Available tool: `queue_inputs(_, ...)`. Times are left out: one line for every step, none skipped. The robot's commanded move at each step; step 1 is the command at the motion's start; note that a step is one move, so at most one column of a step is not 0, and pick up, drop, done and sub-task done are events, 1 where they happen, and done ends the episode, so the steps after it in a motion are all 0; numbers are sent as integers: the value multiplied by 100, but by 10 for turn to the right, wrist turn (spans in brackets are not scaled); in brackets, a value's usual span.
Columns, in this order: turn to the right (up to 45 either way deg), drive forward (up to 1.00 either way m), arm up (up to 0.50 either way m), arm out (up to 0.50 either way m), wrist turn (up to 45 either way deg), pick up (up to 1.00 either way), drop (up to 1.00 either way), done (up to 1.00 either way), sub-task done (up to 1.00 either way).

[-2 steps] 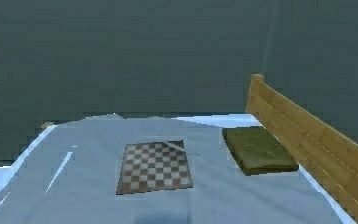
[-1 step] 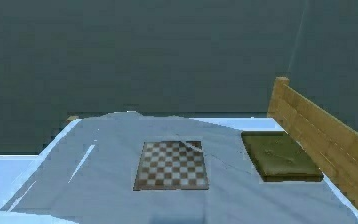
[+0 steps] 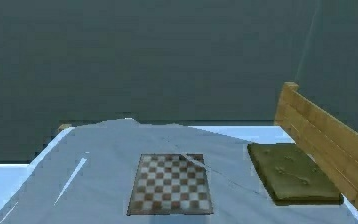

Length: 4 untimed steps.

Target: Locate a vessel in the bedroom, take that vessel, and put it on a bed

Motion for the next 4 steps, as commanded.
queue_inputs(30,0,0,0,0,0,0,0,0)
queue_inputs(30,0,0,0,0,0,0,0,0)
queue_inputs(-120,0,0,0,0,0,0,0,0)
queue_inputs(210,0,0,0,0,0,0,0,0)
